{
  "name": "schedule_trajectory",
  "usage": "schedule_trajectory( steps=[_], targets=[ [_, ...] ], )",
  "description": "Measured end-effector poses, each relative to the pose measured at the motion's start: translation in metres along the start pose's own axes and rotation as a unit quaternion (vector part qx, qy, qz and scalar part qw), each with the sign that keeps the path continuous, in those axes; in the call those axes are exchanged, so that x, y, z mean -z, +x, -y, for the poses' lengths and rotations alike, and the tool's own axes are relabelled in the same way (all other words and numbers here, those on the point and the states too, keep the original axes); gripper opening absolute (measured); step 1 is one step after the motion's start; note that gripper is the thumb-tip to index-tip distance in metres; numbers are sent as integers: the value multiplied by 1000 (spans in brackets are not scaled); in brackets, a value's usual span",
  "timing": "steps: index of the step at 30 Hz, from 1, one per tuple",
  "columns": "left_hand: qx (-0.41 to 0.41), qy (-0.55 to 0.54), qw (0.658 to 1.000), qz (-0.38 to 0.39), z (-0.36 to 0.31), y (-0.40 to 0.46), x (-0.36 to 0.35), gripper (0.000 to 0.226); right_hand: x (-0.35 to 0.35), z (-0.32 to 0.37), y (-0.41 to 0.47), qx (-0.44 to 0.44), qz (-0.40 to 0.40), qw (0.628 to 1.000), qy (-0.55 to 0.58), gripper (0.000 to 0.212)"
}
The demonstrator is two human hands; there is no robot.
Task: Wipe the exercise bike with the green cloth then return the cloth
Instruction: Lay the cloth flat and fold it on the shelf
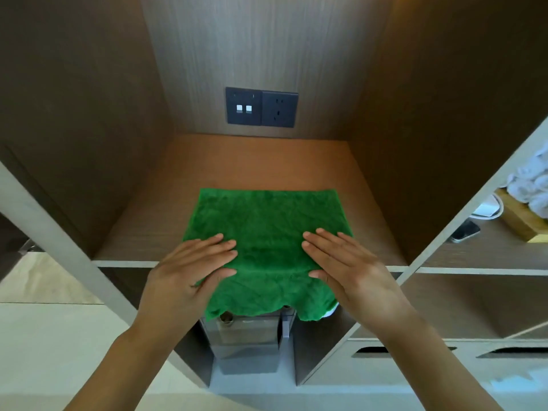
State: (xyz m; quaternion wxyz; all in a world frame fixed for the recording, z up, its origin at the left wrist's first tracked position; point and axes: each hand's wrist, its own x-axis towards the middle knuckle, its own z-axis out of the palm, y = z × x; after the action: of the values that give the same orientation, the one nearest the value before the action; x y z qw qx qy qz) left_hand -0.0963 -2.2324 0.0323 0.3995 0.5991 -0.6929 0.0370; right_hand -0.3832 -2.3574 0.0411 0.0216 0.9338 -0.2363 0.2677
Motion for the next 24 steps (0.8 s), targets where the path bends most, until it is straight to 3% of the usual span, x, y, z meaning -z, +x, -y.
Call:
schedule_trajectory(
  steps=[7,11,14,17,19,21,24],
  targets=[
    [-14,-5,998,-65,-27,13,40,24,32,11,9,1,-140,990,-26,26],
    [-50,-31,994,-93,-36,46,77,20,69,13,39,-43,-154,982,103,23],
    [-25,-71,994,-80,-23,84,89,16,85,-2,69,-62,-156,973,157,17],
    [37,-120,992,-15,8,119,81,24,77,-26,98,-171,-120,956,207,24],
    [77,-62,994,41,34,135,68,30,62,-42,114,-240,-50,955,165,29],
    [86,24,994,66,50,138,52,34,47,-47,119,-261,30,964,51,37],
    [40,-8,995,87,45,122,31,29,30,-32,110,-259,61,964,21,34]
  ],
)
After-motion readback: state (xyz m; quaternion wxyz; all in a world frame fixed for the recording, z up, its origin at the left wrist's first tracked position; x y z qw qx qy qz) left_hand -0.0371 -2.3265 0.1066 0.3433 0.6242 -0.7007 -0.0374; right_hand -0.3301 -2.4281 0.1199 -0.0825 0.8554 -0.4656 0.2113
